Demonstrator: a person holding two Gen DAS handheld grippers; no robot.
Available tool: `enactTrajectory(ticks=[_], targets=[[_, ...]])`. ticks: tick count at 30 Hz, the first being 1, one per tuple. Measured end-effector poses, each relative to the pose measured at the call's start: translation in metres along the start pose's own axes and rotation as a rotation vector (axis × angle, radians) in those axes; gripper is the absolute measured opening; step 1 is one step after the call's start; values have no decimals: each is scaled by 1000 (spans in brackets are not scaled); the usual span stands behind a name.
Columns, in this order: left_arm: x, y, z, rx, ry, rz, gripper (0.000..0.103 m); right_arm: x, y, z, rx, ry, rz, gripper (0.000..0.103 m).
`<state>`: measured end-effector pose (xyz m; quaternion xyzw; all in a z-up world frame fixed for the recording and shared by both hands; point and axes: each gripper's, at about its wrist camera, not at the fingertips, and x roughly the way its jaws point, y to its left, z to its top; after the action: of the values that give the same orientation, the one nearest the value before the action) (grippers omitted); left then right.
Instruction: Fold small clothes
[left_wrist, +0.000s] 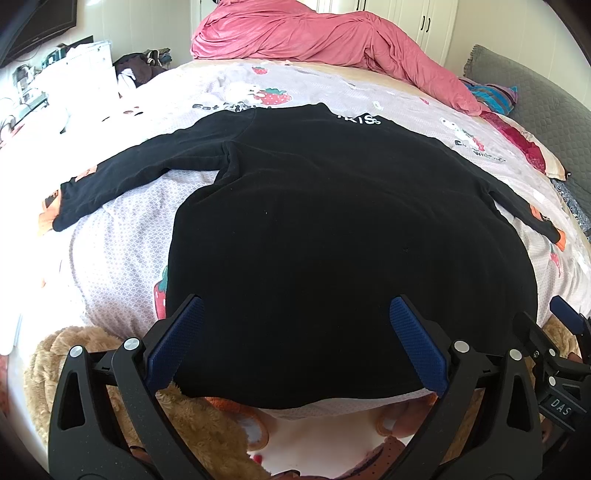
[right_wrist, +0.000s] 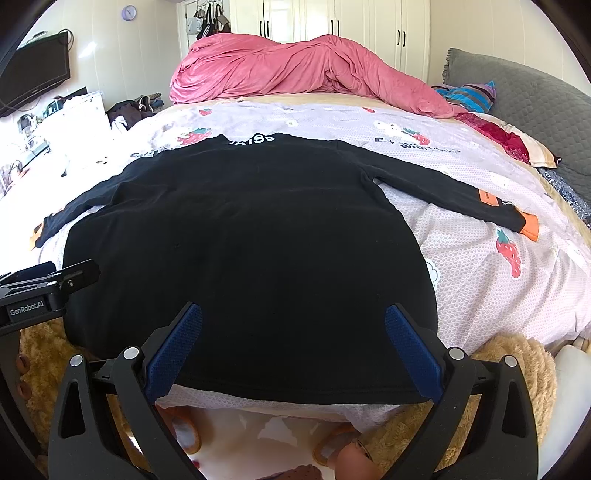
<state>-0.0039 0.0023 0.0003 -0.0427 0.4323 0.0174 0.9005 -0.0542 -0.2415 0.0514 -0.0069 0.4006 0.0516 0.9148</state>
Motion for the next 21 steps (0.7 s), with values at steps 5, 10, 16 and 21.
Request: enactTrajectory(ticks=[5, 10, 16, 21], targets=[[0, 0, 0, 0, 0, 1, 95, 0, 0, 0, 0, -1, -2, 99], [1, 0, 1, 3, 1, -2, 95, 0, 0, 0, 2, 0, -3, 99], [4, 1, 5, -1, 5, -6, 95, 1, 3, 3, -8, 1, 5, 99], [5, 1, 6, 0, 5, -4, 95, 2, 3, 6, -7, -2, 12, 99]])
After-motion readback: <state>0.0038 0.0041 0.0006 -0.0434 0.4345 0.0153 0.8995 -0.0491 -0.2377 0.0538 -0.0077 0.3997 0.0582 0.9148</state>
